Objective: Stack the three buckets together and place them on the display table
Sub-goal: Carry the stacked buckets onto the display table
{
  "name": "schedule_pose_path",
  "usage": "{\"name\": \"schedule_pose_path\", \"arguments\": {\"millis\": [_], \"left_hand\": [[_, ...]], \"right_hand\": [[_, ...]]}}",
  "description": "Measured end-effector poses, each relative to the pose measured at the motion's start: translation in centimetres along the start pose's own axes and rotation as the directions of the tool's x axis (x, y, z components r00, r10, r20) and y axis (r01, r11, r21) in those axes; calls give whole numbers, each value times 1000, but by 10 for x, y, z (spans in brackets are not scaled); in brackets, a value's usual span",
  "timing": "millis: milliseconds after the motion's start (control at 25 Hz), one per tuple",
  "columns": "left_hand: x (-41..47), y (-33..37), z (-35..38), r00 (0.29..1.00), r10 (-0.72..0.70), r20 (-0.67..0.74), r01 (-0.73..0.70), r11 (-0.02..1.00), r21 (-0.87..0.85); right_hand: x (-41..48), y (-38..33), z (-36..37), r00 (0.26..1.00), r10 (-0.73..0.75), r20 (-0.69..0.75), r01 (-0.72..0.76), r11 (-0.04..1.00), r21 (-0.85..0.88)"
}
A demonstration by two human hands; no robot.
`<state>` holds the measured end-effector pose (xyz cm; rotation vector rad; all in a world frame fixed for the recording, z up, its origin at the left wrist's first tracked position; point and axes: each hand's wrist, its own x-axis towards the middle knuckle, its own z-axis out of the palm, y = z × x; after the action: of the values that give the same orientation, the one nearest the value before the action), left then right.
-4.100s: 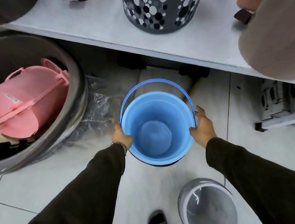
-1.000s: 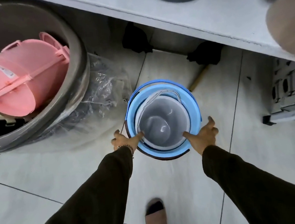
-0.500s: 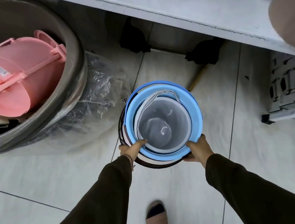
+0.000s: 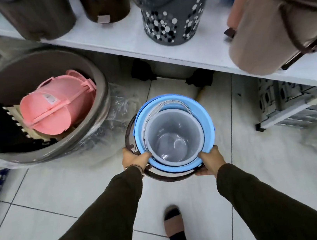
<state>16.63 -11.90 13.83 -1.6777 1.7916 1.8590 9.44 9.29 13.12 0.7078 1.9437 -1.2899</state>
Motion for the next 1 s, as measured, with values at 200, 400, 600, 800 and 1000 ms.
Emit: {"name": "schedule_pose_path", "arguments": {"millis": [200,400,600,800,1000], "left_hand": [[-93,65,-48,992,115,44,-111,990,-87],[-193,137,-99,964,262,45,-250,951,-180],[-267,218,-128,890,455,14,-429,848,-311],[-292,311,-138,819,571,-63,-555,758,-342],[-266,440,-113,753,656,-55,-625,687,-370]], "right_hand": [[-118,-49,-26,994,-98,-43,99,994,39],[-235,-106,-56,967,-241,-88,248,965,84],[-313,-171,-84,910,-383,-157,405,902,151],[-365,-267,-109,784,-571,-245,595,803,30],[-362,-390,-118,717,-640,-277,682,725,92]]}}
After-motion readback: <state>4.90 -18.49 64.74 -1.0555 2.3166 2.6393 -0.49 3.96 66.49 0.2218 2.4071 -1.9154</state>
